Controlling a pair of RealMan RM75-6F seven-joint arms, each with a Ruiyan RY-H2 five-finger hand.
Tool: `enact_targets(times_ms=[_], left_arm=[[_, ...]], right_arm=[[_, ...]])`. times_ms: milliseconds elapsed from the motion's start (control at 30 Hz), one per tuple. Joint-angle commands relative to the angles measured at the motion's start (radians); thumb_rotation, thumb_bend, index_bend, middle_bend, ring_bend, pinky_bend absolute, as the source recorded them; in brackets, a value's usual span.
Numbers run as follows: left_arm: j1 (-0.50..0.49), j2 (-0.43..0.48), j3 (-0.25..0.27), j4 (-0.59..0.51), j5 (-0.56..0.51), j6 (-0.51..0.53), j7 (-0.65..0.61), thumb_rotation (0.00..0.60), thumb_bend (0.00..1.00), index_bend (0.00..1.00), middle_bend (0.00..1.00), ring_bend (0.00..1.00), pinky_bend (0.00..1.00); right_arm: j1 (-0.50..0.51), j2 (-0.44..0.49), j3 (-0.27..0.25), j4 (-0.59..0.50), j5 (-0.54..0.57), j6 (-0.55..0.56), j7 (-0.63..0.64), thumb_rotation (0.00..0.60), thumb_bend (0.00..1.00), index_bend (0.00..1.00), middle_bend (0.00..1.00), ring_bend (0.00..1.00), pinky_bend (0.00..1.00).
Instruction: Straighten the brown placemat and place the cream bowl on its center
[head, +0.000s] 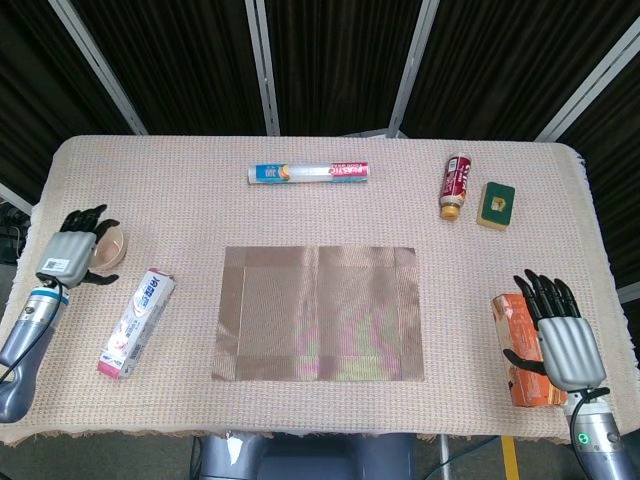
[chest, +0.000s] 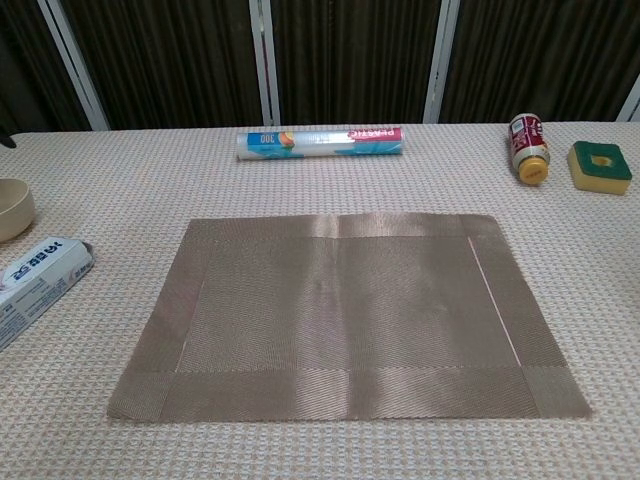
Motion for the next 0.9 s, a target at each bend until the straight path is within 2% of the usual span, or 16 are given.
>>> enact_targets(times_ms=[33,267,400,500,700,900], left_arm=[[0.016,-0.078,-0.005,0.144,-0.013,-0.06,-0.093,0.6,0.01,0.31,0.0,0.0,0.0],[0.034,-0.137,-0.005,0.278,-0.008,-0.086,-0.138,0.6,0.1,0.42,0.0,0.0,0.0],[0.039,-0.163,-0.008,0.326,-0.014,-0.107,-0.15,0.6,0.11,0.42,0.0,0.0,0.0],[0.035,-0.196,-0.014,0.379,-0.011,-0.128,-0.166,0.6,0.18,0.42,0.0,0.0,0.0],[0.03,-0.243,-0.019,0.445,0.011,-0.141,-0.191,0.6,0.24,0.42,0.0,0.0,0.0],[0.024,-0.271,-0.021,0.487,0.033,-0.157,-0.207,0.6,0.37,0.56,0.0,0.0,0.0]], right_arm=[[0.001,-0.003,0.001,0.002,0.003,-0.002,-0.004,0.6,0.0,0.0,0.0,0.0,0.0],[0.003,-0.003,0.002,0.004,0.005,-0.007,-0.003,0.6,0.0,0.0,0.0,0.0,0.0],[0.003,-0.002,0.002,0.004,0.002,-0.005,-0.003,0.6,0.0,0.0,0.0,0.0,0.0],[0.002,-0.002,0.001,0.006,-0.001,-0.004,-0.005,0.6,0.0,0.0,0.0,0.0,0.0],[0.002,-0.004,0.001,0.007,-0.003,-0.003,-0.007,0.6,0.0,0.0,0.0,0.0,0.0],[0.002,-0.006,0.003,0.01,0.002,-0.005,-0.009,0.6,0.0,0.0,0.0,0.0,0.0]])
